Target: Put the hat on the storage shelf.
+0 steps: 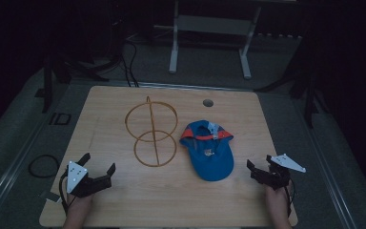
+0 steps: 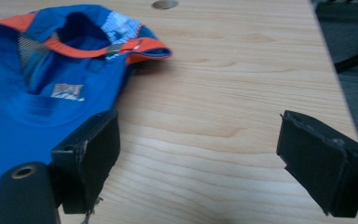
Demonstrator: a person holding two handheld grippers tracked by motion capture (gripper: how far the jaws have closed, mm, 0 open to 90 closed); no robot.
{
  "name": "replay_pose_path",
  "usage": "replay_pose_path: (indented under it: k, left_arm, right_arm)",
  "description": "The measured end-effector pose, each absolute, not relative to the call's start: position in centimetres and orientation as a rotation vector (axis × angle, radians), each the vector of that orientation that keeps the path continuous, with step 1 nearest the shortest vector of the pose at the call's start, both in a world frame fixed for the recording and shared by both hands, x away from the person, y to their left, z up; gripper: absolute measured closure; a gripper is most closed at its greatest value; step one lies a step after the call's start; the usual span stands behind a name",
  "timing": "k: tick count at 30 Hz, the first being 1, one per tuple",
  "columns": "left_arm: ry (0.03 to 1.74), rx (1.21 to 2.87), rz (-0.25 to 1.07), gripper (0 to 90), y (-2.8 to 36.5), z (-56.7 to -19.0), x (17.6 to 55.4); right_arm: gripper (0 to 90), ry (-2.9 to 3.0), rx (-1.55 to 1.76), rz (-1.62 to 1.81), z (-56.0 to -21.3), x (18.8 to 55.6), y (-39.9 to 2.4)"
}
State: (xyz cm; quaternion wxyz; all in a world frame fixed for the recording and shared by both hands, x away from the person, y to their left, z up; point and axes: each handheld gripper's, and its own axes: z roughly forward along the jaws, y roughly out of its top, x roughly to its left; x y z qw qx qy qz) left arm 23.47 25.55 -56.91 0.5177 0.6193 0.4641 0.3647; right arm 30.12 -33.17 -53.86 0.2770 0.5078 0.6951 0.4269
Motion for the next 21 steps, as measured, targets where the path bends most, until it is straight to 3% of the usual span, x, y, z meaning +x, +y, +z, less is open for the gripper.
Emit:
replay_pose_path:
  k: [9, 21]
  left_arm:
    - [1.084, 1.520, 0.924, 0.6, 25.0, -57.0, 23.4]
    - [1.123, 1.511, 0.853, 0.5, 24.9, -56.7, 23.3]
  right_arm:
    - [13.1, 1.936, 1.336, 1.213, -51.8, 31.2, -32.4]
    - [14.6, 2.028, 1.270, 1.236, -49.8, 33.7, -30.2]
